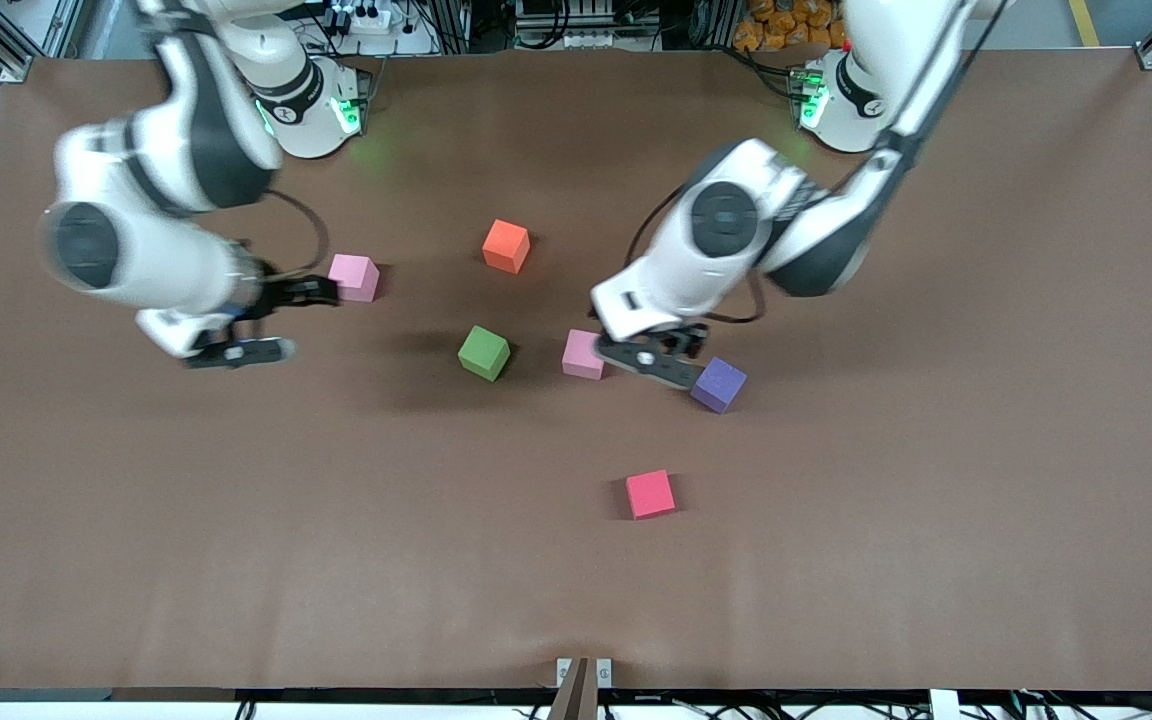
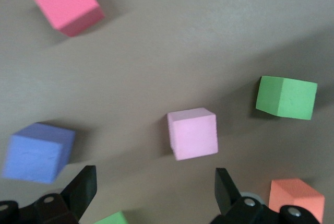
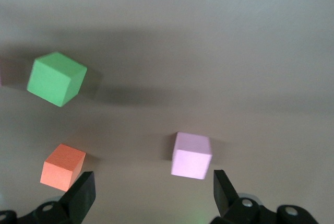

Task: Arrange blocks into number 1
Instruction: 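Grasp a pink cube with each gripper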

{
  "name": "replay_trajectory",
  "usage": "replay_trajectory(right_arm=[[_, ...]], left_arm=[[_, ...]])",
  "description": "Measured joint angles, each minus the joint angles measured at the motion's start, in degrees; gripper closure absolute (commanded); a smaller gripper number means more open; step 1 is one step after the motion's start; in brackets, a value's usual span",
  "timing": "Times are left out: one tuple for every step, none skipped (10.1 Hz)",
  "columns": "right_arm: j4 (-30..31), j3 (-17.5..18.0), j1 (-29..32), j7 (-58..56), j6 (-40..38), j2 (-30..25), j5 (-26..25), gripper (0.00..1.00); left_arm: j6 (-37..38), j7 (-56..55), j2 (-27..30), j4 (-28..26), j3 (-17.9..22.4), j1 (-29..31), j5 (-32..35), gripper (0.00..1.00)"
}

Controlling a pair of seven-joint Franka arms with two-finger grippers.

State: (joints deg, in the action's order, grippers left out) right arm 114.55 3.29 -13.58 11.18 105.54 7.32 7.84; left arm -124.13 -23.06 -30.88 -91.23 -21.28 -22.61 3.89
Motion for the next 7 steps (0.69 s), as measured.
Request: replay_trajectory(right_arm=[[4.6,0.3,-1.5,1.1,2.3,-0.1,0.0,0.00],[8.3,0.4,-1.8,1.4,3.6,-0.2,-0.1,0.00],[10.9,0.2,-1.7,1.4,4.2,-0.2,-0.1,0.00],[12.8,0.1,-1.3,1.4,4.9,-0.2,-0.2,0.00],[14.7,-0.1,-0.4,1.4,6.6,-0.1,-0.3,0.00],[16.4,-0.1,0.6,1.4,8.4,0.3,-0.4,0.00],[17.7,-0.2,1.2,1.4,9.7,1.0,-0.4,0.00]], left_arm=[[-1.9,-1.7,-2.3,0.0,0.0,-1.6,1.7,0.00],[-3.3,-1.9,-4.1,0.1,0.0,-2.4,1.9,0.00],[-4.3,-1.9,-5.5,0.1,0.0,-2.7,1.9,0.00],[-5.3,-2.3,-6.8,0.2,0.0,-3.1,1.9,0.00],[-6.6,-3.5,-8.0,0.1,0.0,-3.9,2.3,0.00],[-7.2,-4.7,-9.2,0.1,0.0,-4.8,3.1,0.00],[-7.5,-5.5,-9.9,0.2,0.0,-5.2,3.6,0.00]])
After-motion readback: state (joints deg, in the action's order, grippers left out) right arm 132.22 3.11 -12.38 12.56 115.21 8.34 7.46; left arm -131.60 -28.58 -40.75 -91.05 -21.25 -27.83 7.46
